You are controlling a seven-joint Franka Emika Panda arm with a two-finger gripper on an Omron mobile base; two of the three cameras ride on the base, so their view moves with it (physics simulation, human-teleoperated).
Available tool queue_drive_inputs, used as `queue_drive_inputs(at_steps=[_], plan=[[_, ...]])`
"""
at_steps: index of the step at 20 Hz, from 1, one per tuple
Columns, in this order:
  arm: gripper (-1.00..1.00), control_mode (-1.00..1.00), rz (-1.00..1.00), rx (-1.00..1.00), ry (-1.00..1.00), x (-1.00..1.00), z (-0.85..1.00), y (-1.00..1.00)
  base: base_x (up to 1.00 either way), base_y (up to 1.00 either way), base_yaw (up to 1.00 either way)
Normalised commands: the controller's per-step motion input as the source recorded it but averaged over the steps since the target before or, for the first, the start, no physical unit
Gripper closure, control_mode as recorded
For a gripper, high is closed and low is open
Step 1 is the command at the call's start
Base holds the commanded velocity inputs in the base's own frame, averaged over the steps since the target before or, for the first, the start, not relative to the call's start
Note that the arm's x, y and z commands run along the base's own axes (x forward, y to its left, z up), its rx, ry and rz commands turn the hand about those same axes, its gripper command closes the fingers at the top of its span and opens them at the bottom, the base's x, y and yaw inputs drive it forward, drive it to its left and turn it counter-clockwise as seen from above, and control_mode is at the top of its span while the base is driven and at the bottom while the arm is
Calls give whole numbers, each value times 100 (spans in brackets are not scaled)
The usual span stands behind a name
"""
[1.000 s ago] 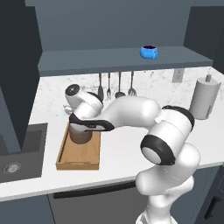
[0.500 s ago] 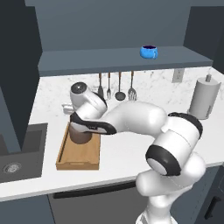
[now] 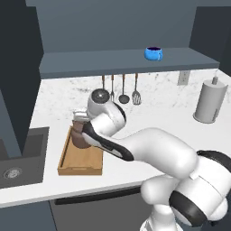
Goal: Pick the kettle from the counter and place it on the tray. Then pick the mug from the cabinet and place it on the tray. Then close the cabinet doors.
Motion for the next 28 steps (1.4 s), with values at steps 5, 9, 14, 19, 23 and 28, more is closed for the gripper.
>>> queue_drive_inputs(at_steps=[5, 9, 14, 19, 23, 28], plan=[[-100, -100, 6, 0, -10, -51, 50, -41, 0, 0, 0], [-100, -100, 8, 0, -13, -51, 55, -47, 0, 0, 0], [-100, -100, 2, -1, -17, -47, 61, -48, 0, 0, 0], [-100, -100, 0, -2, -12, -40, 63, -46, 0, 0, 0], [-100, -100, 0, -4, -12, -38, 68, -48, 0, 0, 0], [-100, -100, 0, -11, -14, -22, 71, -42, 0, 0, 0]])
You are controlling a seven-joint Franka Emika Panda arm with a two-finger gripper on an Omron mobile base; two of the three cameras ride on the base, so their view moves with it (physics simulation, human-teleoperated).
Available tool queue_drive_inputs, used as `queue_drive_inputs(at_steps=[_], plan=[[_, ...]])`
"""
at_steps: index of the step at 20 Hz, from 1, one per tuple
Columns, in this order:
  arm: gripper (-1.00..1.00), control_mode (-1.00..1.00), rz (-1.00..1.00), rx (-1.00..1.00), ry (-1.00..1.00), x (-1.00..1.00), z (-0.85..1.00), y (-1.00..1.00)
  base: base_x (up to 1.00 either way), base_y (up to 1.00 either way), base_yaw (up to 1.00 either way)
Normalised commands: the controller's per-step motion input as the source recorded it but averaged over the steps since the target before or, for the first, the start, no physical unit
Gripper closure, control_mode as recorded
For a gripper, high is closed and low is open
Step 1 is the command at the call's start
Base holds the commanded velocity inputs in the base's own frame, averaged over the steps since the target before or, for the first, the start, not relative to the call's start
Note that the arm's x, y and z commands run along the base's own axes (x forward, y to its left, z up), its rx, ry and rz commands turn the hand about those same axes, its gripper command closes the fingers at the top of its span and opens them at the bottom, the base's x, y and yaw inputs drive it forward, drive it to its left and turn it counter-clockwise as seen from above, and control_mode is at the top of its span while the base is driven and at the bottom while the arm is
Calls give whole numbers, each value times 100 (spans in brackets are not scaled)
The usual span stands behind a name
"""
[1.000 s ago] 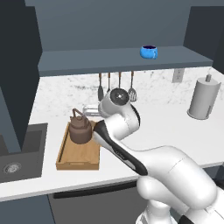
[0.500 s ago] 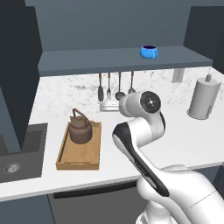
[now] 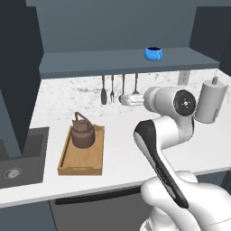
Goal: Pick the kettle from the counter and place it on the tray. Then pick the mug from the cabinet and place it on the tray. Then close the cabinet doors.
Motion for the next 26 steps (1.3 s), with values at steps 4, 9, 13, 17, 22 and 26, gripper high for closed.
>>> queue_drive_inputs(at_steps=[4, 9, 13, 17, 22, 26], plan=[[-100, -100, 0, -13, -21, -13, 63, -40, 0, 0, 0], [-100, -100, 3, -3, -6, -7, 68, -45, 0, 0, 0], [-100, -100, 1, 0, 9, -4, 73, -48, 0, 0, 0], [-100, -100, 0, 0, 25, 0, 67, -49, 0, 0, 0], [-100, -100, 0, -6, 12, 0, 24, -45, 0, 0, 0], [-100, -100, 0, -11, 0, 5, -8, -41, 0, 0, 0]])
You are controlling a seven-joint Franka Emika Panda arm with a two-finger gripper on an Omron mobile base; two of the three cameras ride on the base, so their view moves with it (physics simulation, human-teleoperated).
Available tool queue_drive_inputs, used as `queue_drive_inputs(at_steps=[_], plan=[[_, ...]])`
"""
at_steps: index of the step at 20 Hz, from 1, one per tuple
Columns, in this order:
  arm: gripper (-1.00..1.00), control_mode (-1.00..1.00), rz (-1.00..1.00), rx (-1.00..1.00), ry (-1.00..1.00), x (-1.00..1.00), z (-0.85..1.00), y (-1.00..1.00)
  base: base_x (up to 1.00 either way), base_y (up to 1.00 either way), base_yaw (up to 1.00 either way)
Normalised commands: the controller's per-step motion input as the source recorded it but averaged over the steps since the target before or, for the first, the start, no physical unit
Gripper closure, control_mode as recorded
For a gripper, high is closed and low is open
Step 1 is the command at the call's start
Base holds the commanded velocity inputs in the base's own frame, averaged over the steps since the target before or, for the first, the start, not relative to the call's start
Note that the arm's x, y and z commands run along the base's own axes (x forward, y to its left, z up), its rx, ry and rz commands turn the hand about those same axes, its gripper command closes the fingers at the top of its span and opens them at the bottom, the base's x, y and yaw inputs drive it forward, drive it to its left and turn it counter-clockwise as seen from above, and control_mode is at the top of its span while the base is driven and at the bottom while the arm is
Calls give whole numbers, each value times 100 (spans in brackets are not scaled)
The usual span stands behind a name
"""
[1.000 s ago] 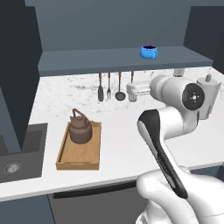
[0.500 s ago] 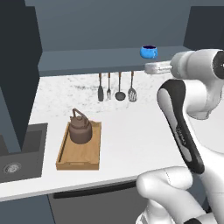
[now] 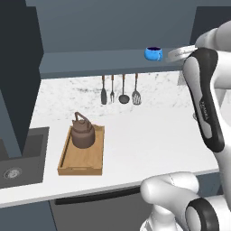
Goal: Pick the kettle from the counter and place it on the tray. Then pick the mug from the cabinet and place it on the tray. Then close the cabinet doors.
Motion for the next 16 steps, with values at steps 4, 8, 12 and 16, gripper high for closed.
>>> queue_drive_inputs(at_steps=[4, 8, 12, 16], plan=[[-100, -100, 0, -4, 0, 18, -18, -30, 0, 0, 0], [-100, -100, 0, 0, 6, 25, -25, -33, 0, 0, 0], [-100, -100, 0, 9, 2, 38, -12, -13, 0, 0, 0], [-100, -100, 0, 13, 0, 46, -7, -3, 0, 0, 0]])
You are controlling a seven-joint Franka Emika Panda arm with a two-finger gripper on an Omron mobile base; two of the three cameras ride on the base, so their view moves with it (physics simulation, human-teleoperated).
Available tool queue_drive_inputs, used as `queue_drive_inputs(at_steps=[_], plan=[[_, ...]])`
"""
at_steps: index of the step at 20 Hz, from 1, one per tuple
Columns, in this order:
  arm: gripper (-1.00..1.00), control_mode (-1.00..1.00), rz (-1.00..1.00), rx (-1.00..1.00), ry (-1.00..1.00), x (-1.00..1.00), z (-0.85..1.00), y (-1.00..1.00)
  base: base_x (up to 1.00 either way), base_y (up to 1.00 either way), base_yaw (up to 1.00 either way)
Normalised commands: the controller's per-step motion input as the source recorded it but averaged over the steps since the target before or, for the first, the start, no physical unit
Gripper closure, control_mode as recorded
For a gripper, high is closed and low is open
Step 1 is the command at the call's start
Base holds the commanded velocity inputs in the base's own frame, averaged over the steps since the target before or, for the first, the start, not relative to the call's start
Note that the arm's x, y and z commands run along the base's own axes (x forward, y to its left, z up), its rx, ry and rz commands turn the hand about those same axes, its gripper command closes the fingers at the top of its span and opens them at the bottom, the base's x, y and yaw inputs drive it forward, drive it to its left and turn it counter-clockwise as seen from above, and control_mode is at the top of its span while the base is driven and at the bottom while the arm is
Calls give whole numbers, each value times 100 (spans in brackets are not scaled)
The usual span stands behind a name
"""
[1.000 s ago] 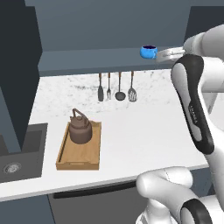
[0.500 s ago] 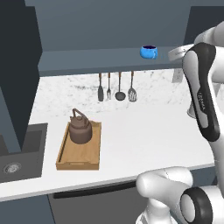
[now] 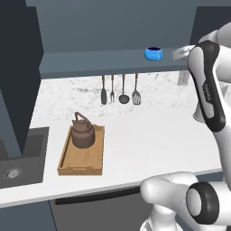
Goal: Pick the kettle from the counter and place it on the tray. Then pick the mug from the cabinet and place it on the tray. Then close the cabinet doors.
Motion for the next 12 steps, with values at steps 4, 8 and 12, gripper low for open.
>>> queue_drive_inputs(at_steps=[4, 8, 12], plan=[[-100, -100, 0, 1, 0, 56, -13, -3, 0, 0, 0], [-100, -100, 0, 0, 6, 47, -13, 2, 0, 0, 0], [-100, -100, 0, 1, 8, 51, -9, 0, 0, 0, 0]])
